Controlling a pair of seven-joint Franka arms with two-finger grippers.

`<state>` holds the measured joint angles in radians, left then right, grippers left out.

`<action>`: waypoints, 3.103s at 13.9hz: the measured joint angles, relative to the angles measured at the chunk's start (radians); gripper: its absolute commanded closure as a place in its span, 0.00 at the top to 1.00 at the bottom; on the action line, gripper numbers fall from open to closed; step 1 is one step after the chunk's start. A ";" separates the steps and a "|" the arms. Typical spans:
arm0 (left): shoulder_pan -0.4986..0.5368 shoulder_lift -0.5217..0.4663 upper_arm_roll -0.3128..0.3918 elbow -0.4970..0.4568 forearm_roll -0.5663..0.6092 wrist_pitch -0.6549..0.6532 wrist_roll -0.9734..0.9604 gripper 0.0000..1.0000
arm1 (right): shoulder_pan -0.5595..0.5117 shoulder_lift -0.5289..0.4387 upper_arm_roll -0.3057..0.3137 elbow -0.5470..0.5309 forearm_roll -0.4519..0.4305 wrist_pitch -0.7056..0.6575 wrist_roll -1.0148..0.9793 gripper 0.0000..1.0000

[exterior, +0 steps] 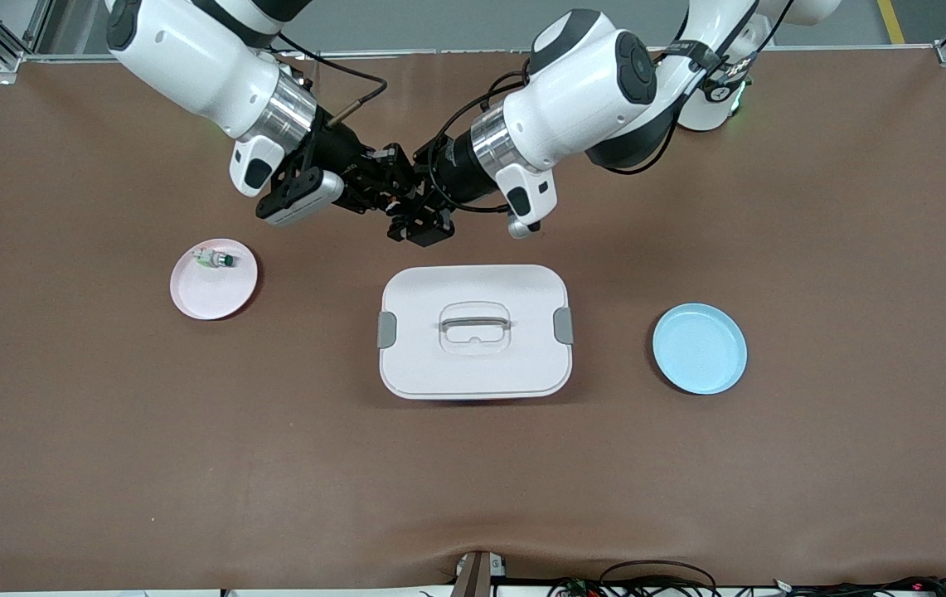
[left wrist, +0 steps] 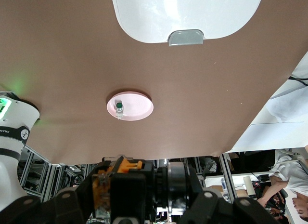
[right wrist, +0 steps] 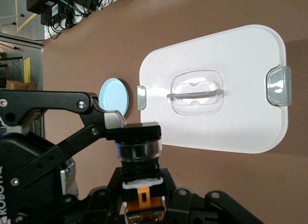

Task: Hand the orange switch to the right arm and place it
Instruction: 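Open the left gripper and withdraw while the right gripper carries switch, then lower the switch onto the pink plate with the right gripper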

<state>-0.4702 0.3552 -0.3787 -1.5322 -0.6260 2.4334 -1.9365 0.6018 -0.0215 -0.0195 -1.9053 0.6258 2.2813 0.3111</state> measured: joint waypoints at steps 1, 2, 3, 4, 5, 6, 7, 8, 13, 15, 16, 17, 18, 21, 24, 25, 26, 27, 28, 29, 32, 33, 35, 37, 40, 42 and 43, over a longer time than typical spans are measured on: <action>0.002 0.000 0.000 0.002 0.000 0.000 0.000 1.00 | 0.000 0.001 -0.002 -0.001 0.000 0.000 0.000 0.00; 0.004 0.000 0.001 0.004 0.000 0.000 0.000 1.00 | 0.000 0.001 -0.004 -0.002 0.000 0.000 0.000 0.00; 0.006 0.000 0.001 0.005 0.000 0.000 0.000 1.00 | 0.000 0.002 -0.004 -0.002 0.000 -0.002 0.000 0.00; 0.007 0.000 0.001 0.005 0.000 0.000 0.000 1.00 | 0.000 0.002 -0.004 -0.002 -0.001 -0.003 -0.001 0.00; 0.008 0.000 0.001 0.005 0.000 0.000 0.001 1.00 | 0.000 0.002 -0.005 -0.002 -0.002 -0.004 -0.003 0.00; 0.009 0.000 0.001 0.005 0.002 0.000 0.011 1.00 | -0.001 0.002 -0.006 -0.002 -0.008 -0.008 -0.021 0.00; 0.010 0.000 0.002 0.004 0.008 -0.002 0.037 1.00 | -0.004 0.002 -0.009 0.000 -0.026 -0.026 -0.080 0.00; 0.012 0.000 0.002 0.001 0.013 -0.004 0.080 1.00 | -0.015 0.001 -0.014 0.004 -0.050 -0.061 -0.179 0.00; 0.082 -0.002 0.005 -0.025 0.024 -0.138 0.415 1.00 | -0.171 -0.002 -0.033 0.021 -0.196 -0.298 -0.615 0.00; 0.148 -0.012 0.007 -0.025 0.035 -0.261 0.556 1.00 | -0.214 -0.003 -0.034 0.025 -0.279 -0.387 -0.749 0.00; 0.186 -0.021 0.008 -0.024 0.036 -0.311 0.620 1.00 | -0.239 -0.005 -0.034 0.025 -0.305 -0.427 -0.828 0.00; 0.225 -0.031 0.008 -0.024 0.037 -0.356 0.676 1.00 | -0.268 -0.009 -0.035 0.025 -0.333 -0.460 -0.902 0.00; 0.266 -0.042 0.009 -0.024 0.037 -0.403 0.718 1.00 | -0.299 -0.015 -0.036 0.026 -0.363 -0.486 -0.978 0.00; 0.407 -0.071 0.014 -0.008 0.039 -0.594 0.764 1.00 | -0.384 -0.038 -0.038 0.021 -0.447 -0.533 -1.257 0.00; 0.541 -0.095 0.016 0.026 0.133 -0.763 0.776 1.00 | -0.458 -0.056 -0.039 -0.024 -0.501 -0.512 -1.525 0.00; 0.572 -0.106 0.017 0.031 0.179 -0.782 0.776 1.00 | -0.475 -0.067 -0.040 -0.058 -0.515 -0.473 -1.588 0.00; 0.599 -0.118 0.017 0.034 0.221 -0.795 0.779 1.00 | -0.489 -0.084 -0.040 -0.104 -0.522 -0.424 -1.641 0.00; 0.623 -0.129 0.017 0.034 0.256 -0.805 0.790 1.00 | -0.501 -0.103 -0.040 -0.158 -0.527 -0.373 -1.693 0.00; 0.647 -0.138 0.017 0.034 0.283 -0.813 0.813 1.00 | -0.511 -0.118 -0.039 -0.210 -0.531 -0.328 -1.735 0.00; 0.672 -0.145 0.017 0.034 0.308 -0.819 0.843 1.00 | -0.522 -0.129 -0.039 -0.260 -0.535 -0.282 -1.770 0.00; 0.762 -0.161 0.018 0.034 0.334 -0.842 0.978 1.00 | -0.566 -0.136 -0.039 -0.391 -0.541 -0.134 -1.844 0.00; 0.793 -0.164 0.018 0.034 0.335 -0.850 1.034 1.00 | -0.577 -0.136 -0.039 -0.432 -0.542 -0.082 -1.861 0.00; 0.855 -0.171 0.018 0.034 0.337 -0.859 1.151 1.00 | -0.585 -0.136 -0.038 -0.512 -0.544 0.030 -1.874 0.00; 0.897 -0.180 0.029 0.034 0.340 -0.862 1.246 1.00 | -0.587 -0.129 -0.038 -0.571 -0.545 0.119 -1.875 0.00; 0.800 -0.199 0.176 0.034 0.384 -0.863 1.339 1.00 | -0.611 -0.081 -0.037 -0.612 -0.547 0.202 -1.906 0.00; 0.656 -0.212 0.328 0.034 0.406 -0.864 1.370 1.00 | -0.640 -0.028 -0.037 -0.615 -0.547 0.243 -1.937 0.00; 0.607 -0.218 0.377 0.034 0.411 -0.865 1.381 1.00 | -0.652 -0.006 -0.037 -0.616 -0.547 0.261 -1.949 0.00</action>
<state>0.1370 0.1375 -0.0016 -1.4982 -0.2152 1.5682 -0.5555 -0.0500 -0.0271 -0.0569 -2.5210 0.0792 2.5421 -1.6374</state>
